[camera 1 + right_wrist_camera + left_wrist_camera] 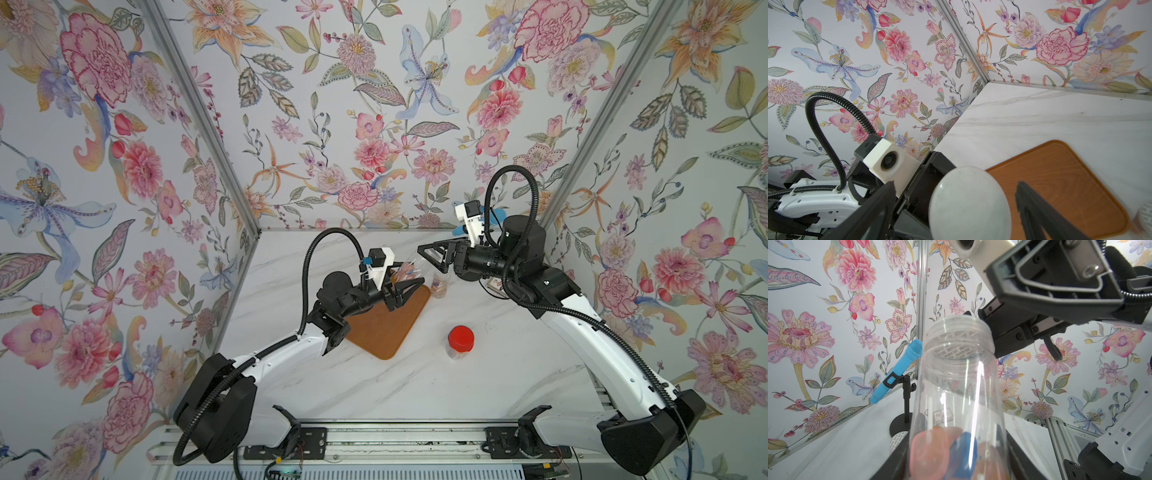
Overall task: Pour the candies out of the jar
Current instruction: Unscrew the lid from the jar.
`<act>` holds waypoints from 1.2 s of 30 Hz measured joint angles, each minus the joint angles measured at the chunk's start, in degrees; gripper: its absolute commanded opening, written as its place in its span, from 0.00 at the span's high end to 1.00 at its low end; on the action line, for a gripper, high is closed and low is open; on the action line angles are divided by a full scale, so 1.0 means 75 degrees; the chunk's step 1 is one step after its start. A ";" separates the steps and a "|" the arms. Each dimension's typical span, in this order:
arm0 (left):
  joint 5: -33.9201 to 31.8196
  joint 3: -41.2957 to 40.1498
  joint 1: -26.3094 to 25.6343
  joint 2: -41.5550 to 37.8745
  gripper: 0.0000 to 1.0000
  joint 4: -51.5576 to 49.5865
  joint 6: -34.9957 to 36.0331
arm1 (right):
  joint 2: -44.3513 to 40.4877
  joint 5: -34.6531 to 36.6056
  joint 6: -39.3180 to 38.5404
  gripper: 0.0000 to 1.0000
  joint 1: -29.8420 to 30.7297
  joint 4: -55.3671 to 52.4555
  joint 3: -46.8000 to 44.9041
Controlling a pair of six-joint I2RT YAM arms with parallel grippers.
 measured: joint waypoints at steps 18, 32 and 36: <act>-0.0003 0.0000 -0.0012 -0.0143 1.00 -0.0006 0.0006 | 0.0157 -0.0137 0.0254 0.12 -0.0058 0.0108 -0.0006; -0.0003 0.0000 -0.0012 -0.0143 1.00 -0.0006 0.0006 | 0.0157 -0.0216 0.0370 0.30 -0.0055 0.0224 -0.0012; -0.0006 -0.0003 -0.0012 -0.0149 1.00 -0.0006 0.0003 | 0.0157 -0.0219 0.0405 0.39 -0.0055 0.0221 -0.0015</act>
